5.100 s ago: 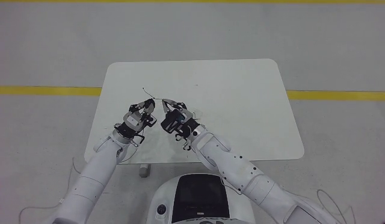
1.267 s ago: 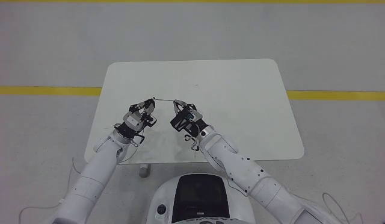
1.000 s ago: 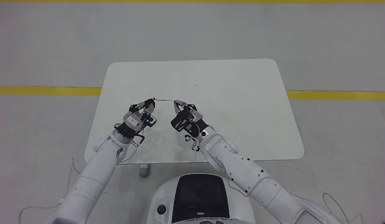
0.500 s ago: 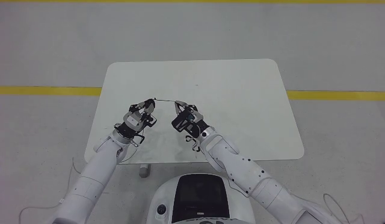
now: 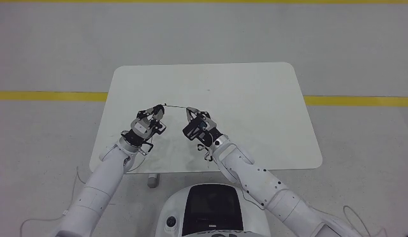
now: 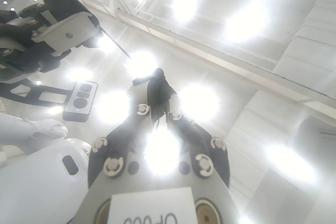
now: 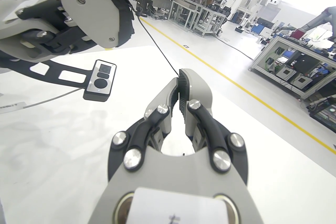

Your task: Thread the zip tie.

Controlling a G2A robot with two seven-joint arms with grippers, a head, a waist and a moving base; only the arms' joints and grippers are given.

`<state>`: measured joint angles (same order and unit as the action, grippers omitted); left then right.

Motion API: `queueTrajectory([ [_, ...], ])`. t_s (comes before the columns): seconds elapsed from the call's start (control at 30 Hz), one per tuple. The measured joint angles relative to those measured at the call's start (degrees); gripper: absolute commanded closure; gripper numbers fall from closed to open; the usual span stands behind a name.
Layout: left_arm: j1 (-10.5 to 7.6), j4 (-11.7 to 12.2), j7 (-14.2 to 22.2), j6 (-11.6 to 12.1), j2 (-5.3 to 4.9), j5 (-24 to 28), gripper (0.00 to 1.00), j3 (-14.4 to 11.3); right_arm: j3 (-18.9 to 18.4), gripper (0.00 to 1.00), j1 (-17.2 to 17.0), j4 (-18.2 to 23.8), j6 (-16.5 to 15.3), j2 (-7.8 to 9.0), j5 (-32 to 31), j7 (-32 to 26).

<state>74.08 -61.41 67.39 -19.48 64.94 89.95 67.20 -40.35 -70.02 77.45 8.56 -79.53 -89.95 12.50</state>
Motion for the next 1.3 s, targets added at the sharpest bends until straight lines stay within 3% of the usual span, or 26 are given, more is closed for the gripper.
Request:
queueTrajectory([
  [1.13, 0.00, 0.0, 0.0, 0.0, 0.00, 0.0, 1.00, 0.0, -0.2, 1.00, -0.8, 0.9, 1.5, 0.80, 0.0, -1.1],
  [1.17, 0.00, 0.0, 0.0, 0.0, 0.00, 0.0, 1.00, 0.0, -0.2, 0.77, -0.8, 0.9, 1.4, 0.81, 0.0, -1.2],
  [1.2, 0.00, 0.0, 0.0, 0.0, 0.00, 0.0, 1.00, 0.0, -0.2, 0.06, -0.8, 0.9, 1.4, 0.81, 0.0, -1.3],
  [1.23, 0.00, 0.0, 0.0, 0.0, 0.00, 0.0, 1.00, 0.0, -0.1, 0.00, -0.8, 0.8, 1.5, 0.81, 0.0, -1.6],
  [1.3, 0.00, 0.0, 0.0, 0.0, 0.00, 0.0, 1.00, 0.0, -0.1, 0.00, -0.8, 0.8, 1.7, 0.76, 0.0, -2.1],
])
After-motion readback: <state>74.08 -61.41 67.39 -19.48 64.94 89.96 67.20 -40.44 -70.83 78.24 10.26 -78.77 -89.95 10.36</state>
